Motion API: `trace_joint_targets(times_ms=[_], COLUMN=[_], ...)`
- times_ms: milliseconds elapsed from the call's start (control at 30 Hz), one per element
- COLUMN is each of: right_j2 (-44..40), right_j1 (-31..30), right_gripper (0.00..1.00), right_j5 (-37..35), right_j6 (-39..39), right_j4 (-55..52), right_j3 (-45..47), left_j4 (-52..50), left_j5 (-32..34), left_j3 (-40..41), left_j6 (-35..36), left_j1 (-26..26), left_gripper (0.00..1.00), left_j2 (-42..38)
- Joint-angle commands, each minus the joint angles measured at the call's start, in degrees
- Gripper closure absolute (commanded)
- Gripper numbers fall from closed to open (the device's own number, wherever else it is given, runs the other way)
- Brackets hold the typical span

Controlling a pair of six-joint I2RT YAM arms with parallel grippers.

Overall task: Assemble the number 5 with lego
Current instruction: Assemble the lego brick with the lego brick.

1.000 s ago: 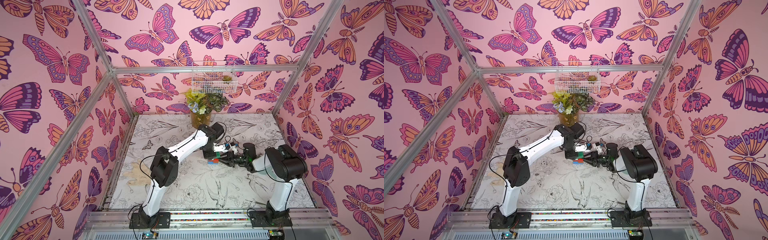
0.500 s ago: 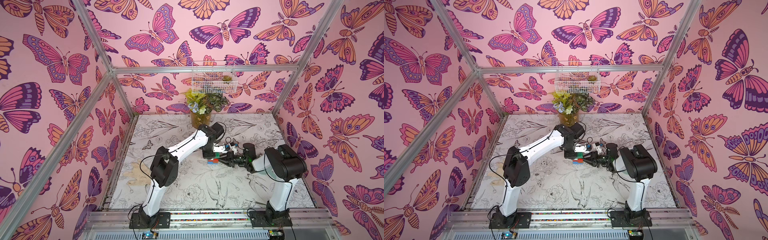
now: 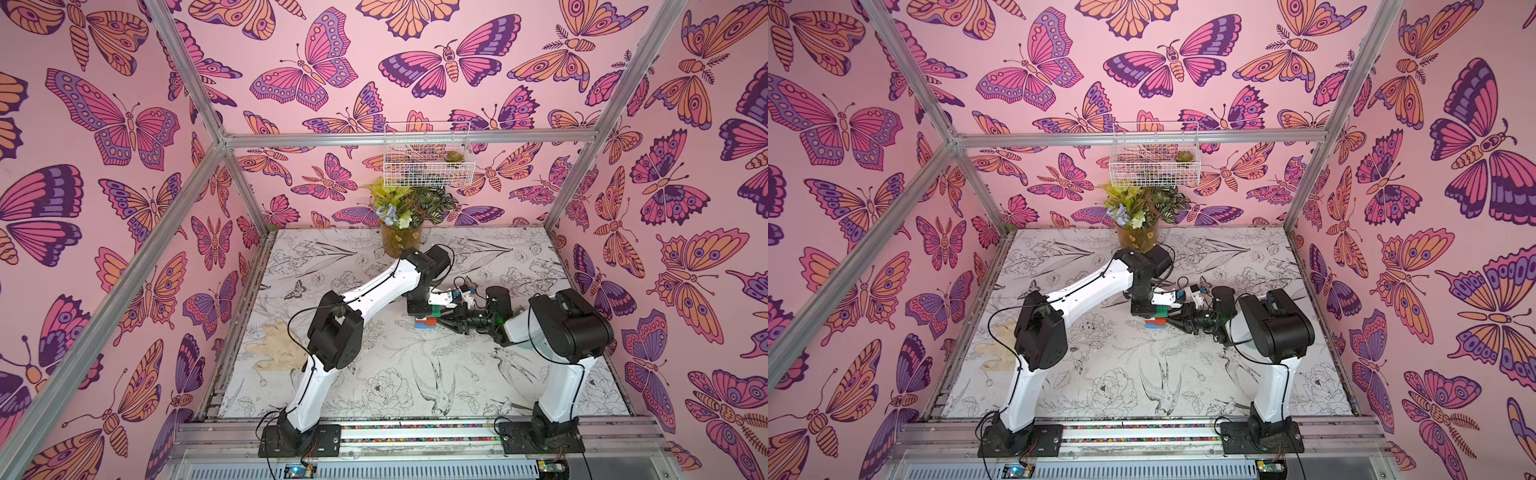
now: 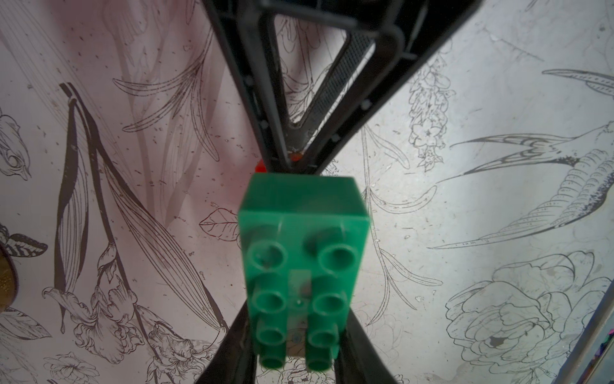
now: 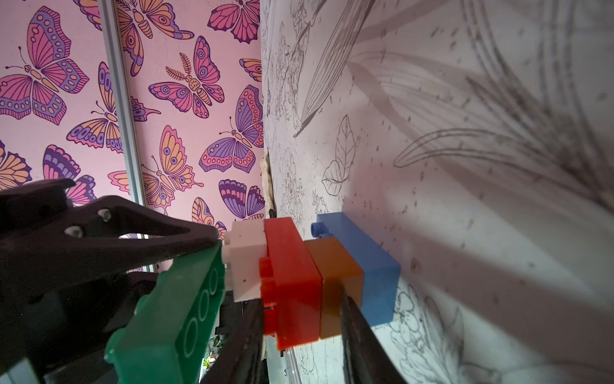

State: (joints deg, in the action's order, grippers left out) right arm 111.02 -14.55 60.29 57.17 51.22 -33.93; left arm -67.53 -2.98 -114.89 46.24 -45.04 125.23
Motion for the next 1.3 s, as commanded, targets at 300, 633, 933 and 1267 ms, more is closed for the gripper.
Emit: trace_joint_targets(times_ms=[300,633,933,1267], right_j2=[2.0,2.42,2.98,3.62], right_j1=[-0.75,-0.79,-0.83,-0.83], right_gripper=[0.61,0.61,0.61,0.61], right_j5=[-0.7,-0.69,-0.42,-0.44], right_j6=[-1.17,-0.99,-1.09,-1.04], right_j4=[-3.24,-3.23,-3.51,-3.79], right_j3=[0.05,-0.07,-0.48,-0.82], left_j4=[-5.72,-7.45,-7.94,-8.93], left_j5=[-0.78,0.65,2.76,1.58], left_j3=[-2.51,-5.41,-5.69,-5.39], left_j6=[2.11,1.83,2.63,2.71], left_j1=[0.38,0.39,0.39,0.08], left_gripper=[1.0,1.0,1.0,1.0], left_j2=[2.67,4.97,5.55,5.88])
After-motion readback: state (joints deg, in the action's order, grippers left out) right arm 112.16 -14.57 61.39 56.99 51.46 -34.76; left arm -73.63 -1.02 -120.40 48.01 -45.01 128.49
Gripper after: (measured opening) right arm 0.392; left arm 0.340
